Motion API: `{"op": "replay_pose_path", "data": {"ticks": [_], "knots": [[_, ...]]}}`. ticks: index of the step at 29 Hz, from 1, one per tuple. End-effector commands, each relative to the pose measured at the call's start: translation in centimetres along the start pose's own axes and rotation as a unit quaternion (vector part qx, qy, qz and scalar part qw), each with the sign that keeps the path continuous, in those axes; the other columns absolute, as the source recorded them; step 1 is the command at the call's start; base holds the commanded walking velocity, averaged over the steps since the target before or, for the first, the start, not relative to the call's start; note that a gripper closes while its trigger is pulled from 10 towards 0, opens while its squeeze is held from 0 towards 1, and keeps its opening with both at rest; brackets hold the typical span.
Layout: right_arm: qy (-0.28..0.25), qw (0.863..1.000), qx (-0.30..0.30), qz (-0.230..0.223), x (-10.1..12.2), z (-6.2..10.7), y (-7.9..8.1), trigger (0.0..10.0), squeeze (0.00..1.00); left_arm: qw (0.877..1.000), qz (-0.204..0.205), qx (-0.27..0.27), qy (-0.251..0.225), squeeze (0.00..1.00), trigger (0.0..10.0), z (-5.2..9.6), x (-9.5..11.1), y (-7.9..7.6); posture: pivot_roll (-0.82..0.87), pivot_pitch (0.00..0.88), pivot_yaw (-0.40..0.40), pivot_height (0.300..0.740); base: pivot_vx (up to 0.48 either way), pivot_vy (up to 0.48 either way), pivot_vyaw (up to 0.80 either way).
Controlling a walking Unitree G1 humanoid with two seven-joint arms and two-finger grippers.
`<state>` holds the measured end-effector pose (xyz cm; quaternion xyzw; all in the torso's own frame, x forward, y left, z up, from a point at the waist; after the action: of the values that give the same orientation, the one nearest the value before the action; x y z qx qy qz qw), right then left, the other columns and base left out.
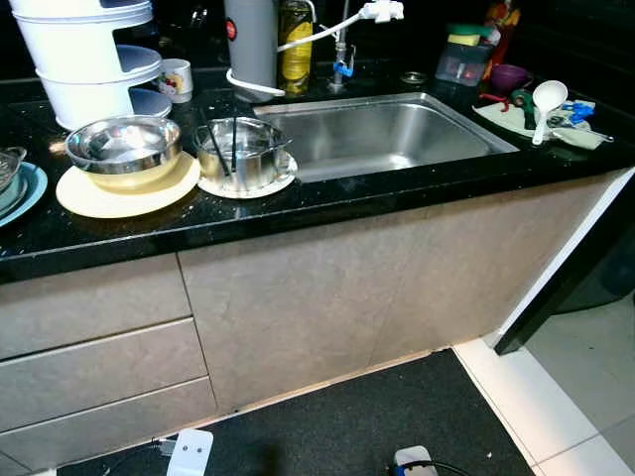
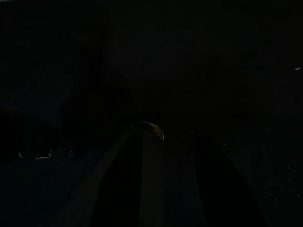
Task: Kitchen organization
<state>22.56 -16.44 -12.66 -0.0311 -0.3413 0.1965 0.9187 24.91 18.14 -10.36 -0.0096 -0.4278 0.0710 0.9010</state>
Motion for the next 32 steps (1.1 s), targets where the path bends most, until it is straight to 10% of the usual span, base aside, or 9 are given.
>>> {"op": "replay_pose_path", "data": {"ticks": [1,32], "knots": [[0.005,1.0,0.003,0.005,-0.4,0.1,0.2,10.0,0.0,1.0,0.003,-0.003,0.005,0.0,10.0,0.1,-0.4,-0.1,-0.08,0.107,-0.044,0.74,0.319,0.0,0.0],[-0.028,1.0,0.0,0.001,1.3,-0.1,0.2,10.0,0.0,0.999,0.002,-0.028,-0.027,0.0,10.0,0.1,0.9,-1.2,-0.08,0.105,-0.033,0.74,0.223,0.0,0.0]]}}
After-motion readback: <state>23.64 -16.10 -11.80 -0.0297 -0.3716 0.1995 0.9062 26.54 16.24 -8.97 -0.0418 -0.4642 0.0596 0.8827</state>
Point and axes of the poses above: a point about 5 cm out from each wrist's last joint towards the gripper, its own z axis pointing back from the gripper into the wrist, its own x axis along the axis of the wrist's last joint, y = z × x, the point moved 6 cm from there along -z, pointing out of the wrist towards the gripper, and after that the axes turned 14 degrees about z, right-handed, at the moved point
